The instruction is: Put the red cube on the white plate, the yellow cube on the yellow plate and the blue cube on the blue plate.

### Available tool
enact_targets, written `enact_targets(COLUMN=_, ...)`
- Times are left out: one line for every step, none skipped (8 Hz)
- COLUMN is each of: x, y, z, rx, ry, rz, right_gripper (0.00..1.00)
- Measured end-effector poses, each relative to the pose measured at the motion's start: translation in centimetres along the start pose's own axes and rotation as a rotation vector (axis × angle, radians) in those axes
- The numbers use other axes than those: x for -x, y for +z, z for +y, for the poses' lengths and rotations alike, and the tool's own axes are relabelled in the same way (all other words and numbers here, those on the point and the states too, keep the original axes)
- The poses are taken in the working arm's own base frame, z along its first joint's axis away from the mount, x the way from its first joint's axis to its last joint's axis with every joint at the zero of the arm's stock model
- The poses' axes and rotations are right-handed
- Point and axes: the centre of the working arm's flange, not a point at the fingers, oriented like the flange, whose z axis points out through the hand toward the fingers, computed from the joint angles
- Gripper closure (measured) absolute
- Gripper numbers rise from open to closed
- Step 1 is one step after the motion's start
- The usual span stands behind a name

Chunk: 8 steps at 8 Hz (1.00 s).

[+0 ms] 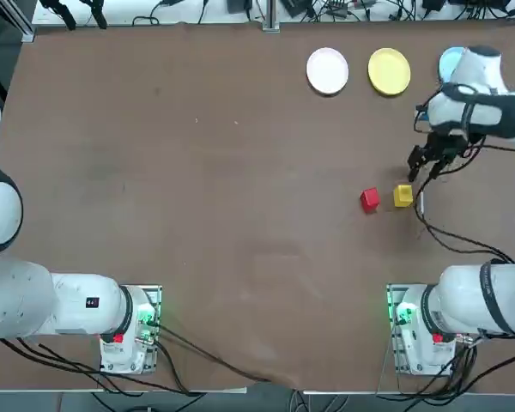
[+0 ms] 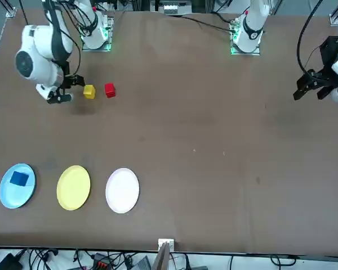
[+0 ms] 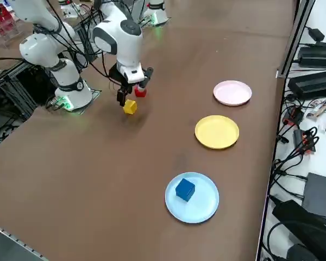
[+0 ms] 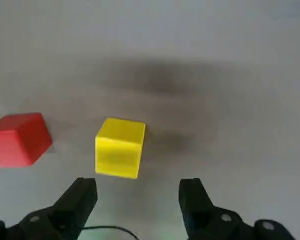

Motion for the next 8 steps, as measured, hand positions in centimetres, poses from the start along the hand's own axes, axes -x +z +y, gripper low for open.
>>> enact_targets(x=-0.2, y=1.0, z=-0.3, rx=0.002, ry=0.011, rz=0.015, right_gripper=0.0)
enact_targets(x=-0.3, y=2.1, z=-0.9, rx=0.008, ry=0.011, rz=0.035, right_gripper=0.0)
enact_targets(x=-0.2, y=3.3, z=-1.3, rx=0.011, ry=0.007, rz=0.053, right_gripper=0.0)
enact_targets(x=0.0, y=4.4, z=-1.4, rx=0.01, ry=0.014, rz=0.058, right_gripper=0.0)
enact_targets(x=0.0, y=5.0, z=-1.5, rx=0.008, ry=0.029, rz=0.055, right_gripper=0.0)
enact_targets(x=-0.1, y=5.0, z=-1.8, rx=0.009, ry=0.033, rz=0.058, right_gripper=0.0)
enact_targets(x=-0.1, y=5.1, z=-2.0, rx=0.01, ry=0.034, rz=0.058, right_gripper=0.0)
enact_targets(x=-0.2, y=5.4, z=-2.1, rx=0.009, ry=0.045, rz=0.054, right_gripper=0.0)
